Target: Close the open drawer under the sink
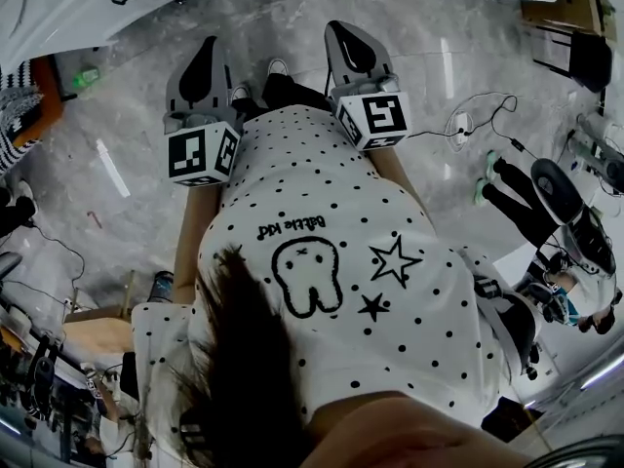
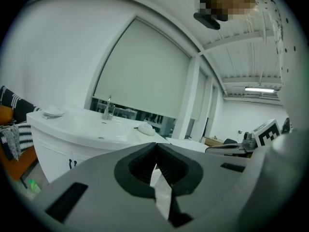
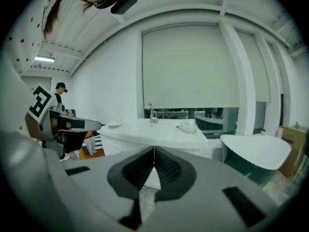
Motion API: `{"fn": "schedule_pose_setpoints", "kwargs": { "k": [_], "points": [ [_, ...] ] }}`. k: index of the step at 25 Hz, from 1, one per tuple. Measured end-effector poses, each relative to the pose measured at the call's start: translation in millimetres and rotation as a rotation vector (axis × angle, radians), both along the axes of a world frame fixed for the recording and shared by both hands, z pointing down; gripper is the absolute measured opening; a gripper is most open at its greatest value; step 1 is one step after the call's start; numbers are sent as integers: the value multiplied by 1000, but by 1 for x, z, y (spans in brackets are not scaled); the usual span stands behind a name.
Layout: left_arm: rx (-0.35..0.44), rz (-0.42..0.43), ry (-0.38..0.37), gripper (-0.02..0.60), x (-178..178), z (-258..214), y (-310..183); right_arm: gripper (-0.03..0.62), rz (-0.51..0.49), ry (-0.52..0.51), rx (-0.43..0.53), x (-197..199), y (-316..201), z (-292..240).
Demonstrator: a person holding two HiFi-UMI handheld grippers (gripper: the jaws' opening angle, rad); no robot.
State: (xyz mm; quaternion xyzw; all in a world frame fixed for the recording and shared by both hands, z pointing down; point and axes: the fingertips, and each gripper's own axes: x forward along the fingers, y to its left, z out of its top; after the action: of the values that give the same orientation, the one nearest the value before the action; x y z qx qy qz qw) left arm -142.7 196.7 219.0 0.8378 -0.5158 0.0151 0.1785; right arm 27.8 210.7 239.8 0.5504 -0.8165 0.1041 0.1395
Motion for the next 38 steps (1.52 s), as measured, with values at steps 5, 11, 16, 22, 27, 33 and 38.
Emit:
{"fn": "schedule_pose_setpoints", "kwargs": {
  "k": [5,11,16,22,27,33,38],
  "points": [
    [23,-44,8,6,22,-5,-7,15,-27,6,32,26,-10,-5],
    [42,-51,-4,6,45,-8,-14,15,-29,-21,35,50,-23,-5],
    [31,-30,-12,6,57,-7,-18,15,-22,-26,36,59,-26,-6],
    [3,-20,9,6,61,1,-35,15,-1,-30,18,65,-38,2],
    [-1,8,8,6,59,4,-65,15,28,-16,7,63,-63,6],
    [-10,50,8,6,55,-3,-111,15,51,1,-8,54,-100,2],
    [-10,84,-3,6,51,-1,-144,15,65,5,-26,45,-130,6]
  ]
}}
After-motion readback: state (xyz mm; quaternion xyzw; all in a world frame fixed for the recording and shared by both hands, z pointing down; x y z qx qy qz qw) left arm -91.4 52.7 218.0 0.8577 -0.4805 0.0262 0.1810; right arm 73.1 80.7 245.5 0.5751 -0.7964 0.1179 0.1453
